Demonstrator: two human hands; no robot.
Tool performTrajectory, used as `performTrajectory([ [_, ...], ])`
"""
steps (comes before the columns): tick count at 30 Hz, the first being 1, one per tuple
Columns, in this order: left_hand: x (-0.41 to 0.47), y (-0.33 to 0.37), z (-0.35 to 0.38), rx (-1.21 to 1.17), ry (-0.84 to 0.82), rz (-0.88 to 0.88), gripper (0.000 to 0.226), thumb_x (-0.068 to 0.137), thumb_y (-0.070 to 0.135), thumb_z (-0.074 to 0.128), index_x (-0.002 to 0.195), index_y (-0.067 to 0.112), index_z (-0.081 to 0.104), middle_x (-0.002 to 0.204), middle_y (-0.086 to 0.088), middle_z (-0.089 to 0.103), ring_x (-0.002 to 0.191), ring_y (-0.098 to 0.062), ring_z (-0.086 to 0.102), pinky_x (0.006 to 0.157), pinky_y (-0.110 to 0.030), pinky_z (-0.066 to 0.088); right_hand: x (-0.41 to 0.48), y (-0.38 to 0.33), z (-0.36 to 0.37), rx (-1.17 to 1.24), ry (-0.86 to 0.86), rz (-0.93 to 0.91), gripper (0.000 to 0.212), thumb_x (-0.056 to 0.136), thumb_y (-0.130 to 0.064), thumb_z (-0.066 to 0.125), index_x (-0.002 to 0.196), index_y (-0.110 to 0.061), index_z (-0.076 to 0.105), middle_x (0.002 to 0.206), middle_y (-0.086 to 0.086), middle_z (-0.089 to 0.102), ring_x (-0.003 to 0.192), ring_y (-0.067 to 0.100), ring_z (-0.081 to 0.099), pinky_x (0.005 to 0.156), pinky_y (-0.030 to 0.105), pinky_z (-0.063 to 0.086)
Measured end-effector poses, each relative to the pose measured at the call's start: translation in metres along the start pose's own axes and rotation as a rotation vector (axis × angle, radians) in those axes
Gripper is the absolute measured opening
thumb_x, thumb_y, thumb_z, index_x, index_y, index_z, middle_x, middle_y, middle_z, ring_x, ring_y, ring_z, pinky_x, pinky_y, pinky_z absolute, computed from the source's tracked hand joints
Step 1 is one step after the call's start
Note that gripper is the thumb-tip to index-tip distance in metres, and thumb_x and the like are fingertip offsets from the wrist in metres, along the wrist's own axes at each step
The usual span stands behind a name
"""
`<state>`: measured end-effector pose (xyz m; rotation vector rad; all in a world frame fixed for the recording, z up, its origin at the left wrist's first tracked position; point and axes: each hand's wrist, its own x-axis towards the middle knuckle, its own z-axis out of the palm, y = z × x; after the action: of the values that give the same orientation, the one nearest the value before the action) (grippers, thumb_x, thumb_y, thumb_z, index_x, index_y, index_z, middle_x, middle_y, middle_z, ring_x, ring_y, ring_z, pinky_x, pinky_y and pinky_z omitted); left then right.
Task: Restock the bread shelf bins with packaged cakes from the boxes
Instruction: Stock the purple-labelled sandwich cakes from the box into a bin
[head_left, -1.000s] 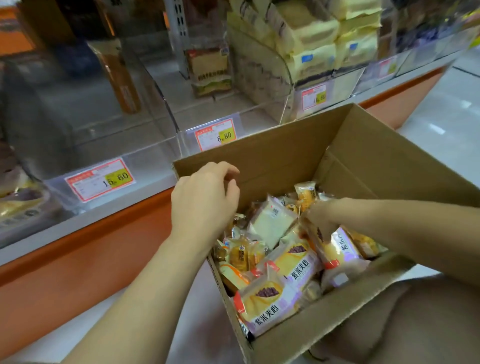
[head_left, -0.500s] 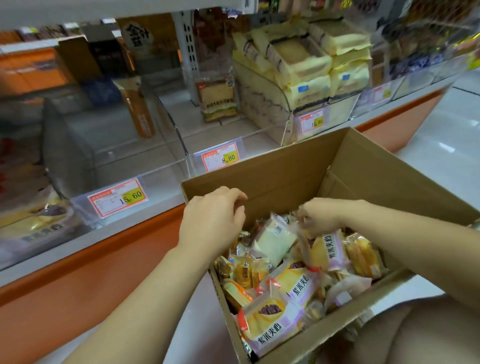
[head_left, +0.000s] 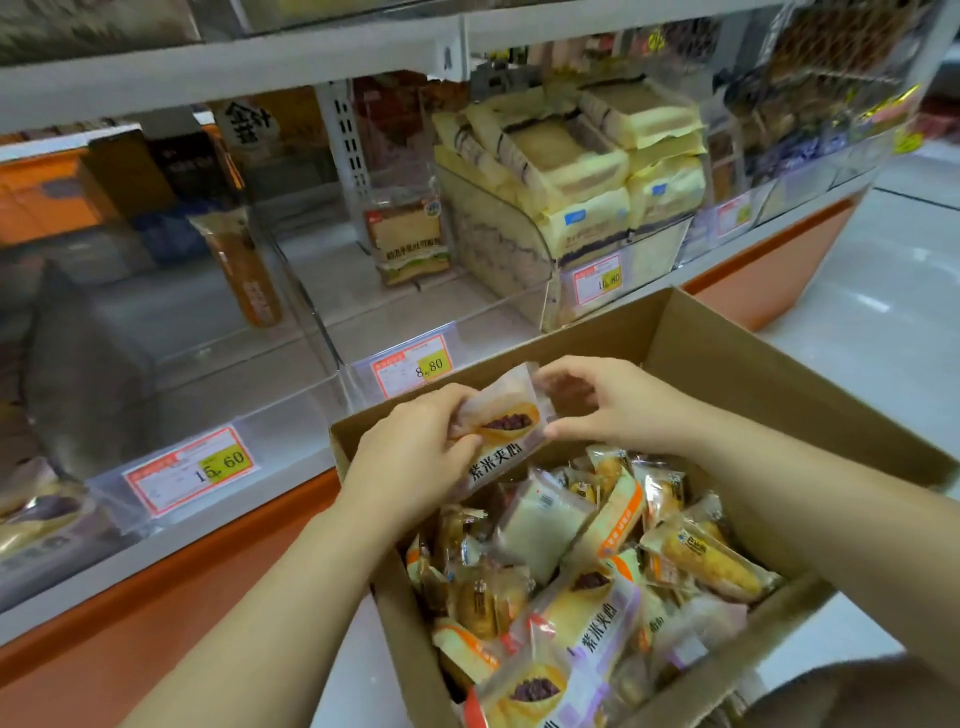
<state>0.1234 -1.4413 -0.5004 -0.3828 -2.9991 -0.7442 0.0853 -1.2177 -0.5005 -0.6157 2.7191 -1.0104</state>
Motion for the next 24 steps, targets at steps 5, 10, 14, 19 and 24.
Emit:
performTrajectory([
  [5,0.008,-0.002,-0.004,0.132,0.092,-0.018,0.032,0.092,0.03,0.055,0.123,0.035,0.051,0.115,0.012,0.062,0.103,-0.012,0.057,0.069,-0.025,0.036,0.037,0.04,0.022,-0.475,-0.447,0.338,0.062,0.085,-0.037,0.068,0.136,-0.007,0.048,0.134,0.009,0.053,0.117,0.025,0.054,0.092,0.03,0.045],
  [10,0.01,-0.008,-0.001,0.085,0.119,-0.014,0.032,0.09,0.032,0.057,0.121,0.037,0.052,0.112,0.011,0.063,0.103,-0.015,0.058,0.069,-0.027,0.037,0.064,0.074,0.081,-0.65,-0.534,0.3,0.035,0.081,-0.034,0.07,0.104,-0.009,0.061,0.109,0.01,0.066,0.094,0.027,0.063,0.078,0.033,0.053],
  [14,0.013,-0.019,0.0,-0.01,0.122,-0.062,0.036,0.088,0.034,0.061,0.123,0.035,0.055,0.113,0.008,0.066,0.106,-0.019,0.059,0.077,-0.032,0.047,0.053,0.085,0.112,-0.431,-0.492,0.452,0.068,0.083,-0.035,0.071,0.132,-0.003,0.037,0.13,0.015,0.054,0.116,0.03,0.054,0.088,0.03,0.042],
  [19,0.014,-0.022,0.001,-0.088,0.106,-0.055,0.038,0.088,0.035,0.062,0.125,0.033,0.055,0.112,0.008,0.066,0.1,-0.015,0.061,0.079,-0.034,0.052,0.043,0.094,0.121,-0.298,-0.426,0.527,0.065,0.081,-0.034,0.074,0.132,-0.008,0.043,0.12,0.01,0.061,0.111,0.025,0.057,0.084,0.025,0.043],
  [24,0.01,-0.022,-0.002,-0.038,0.103,-0.059,0.038,0.089,0.034,0.061,0.126,0.033,0.054,0.114,0.009,0.065,0.104,-0.015,0.059,0.077,-0.031,0.047,0.041,0.077,0.117,-0.358,-0.522,0.484,0.033,0.077,-0.039,0.076,0.067,-0.013,0.057,0.068,0.002,0.057,0.074,0.02,0.056,0.064,0.026,0.042],
])
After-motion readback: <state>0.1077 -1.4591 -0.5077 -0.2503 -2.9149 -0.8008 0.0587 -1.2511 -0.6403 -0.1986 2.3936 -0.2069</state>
